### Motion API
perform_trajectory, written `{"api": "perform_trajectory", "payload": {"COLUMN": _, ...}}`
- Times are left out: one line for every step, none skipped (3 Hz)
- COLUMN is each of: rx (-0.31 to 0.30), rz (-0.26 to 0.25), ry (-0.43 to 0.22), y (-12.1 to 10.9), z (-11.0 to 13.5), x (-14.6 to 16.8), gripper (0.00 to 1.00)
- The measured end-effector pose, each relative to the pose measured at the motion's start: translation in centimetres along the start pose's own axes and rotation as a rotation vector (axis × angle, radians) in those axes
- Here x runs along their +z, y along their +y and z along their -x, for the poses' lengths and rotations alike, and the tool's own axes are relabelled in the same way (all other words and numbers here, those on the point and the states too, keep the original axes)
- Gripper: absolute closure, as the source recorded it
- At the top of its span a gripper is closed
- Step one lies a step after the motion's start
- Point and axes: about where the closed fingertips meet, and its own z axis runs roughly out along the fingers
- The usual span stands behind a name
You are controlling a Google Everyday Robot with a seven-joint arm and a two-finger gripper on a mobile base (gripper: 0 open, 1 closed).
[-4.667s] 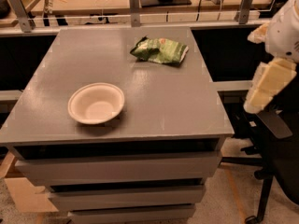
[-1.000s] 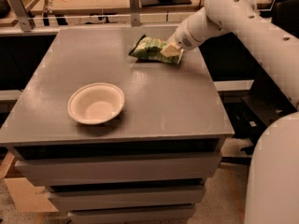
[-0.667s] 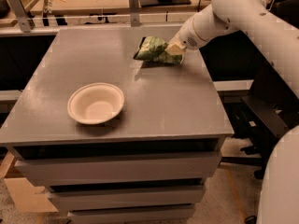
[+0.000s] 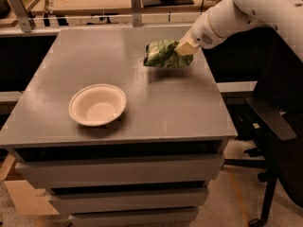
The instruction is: Move green jalapeno chip bag near paper bowl
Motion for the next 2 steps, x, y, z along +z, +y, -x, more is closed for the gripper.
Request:
{"api": "perform_trajectory", "payload": {"rx": -0.021, "rz": 0.008, "ry": 0.033, "y": 2.1, "z": -0.6, "x": -1.0, "gripper": 1.0}}
{"api": "perform_trajectory", "payload": {"rx": -0.044, "rz": 0.003, "ry": 0.093, "y": 6.1, "z": -1.3, "x": -3.3, "gripper": 1.0}}
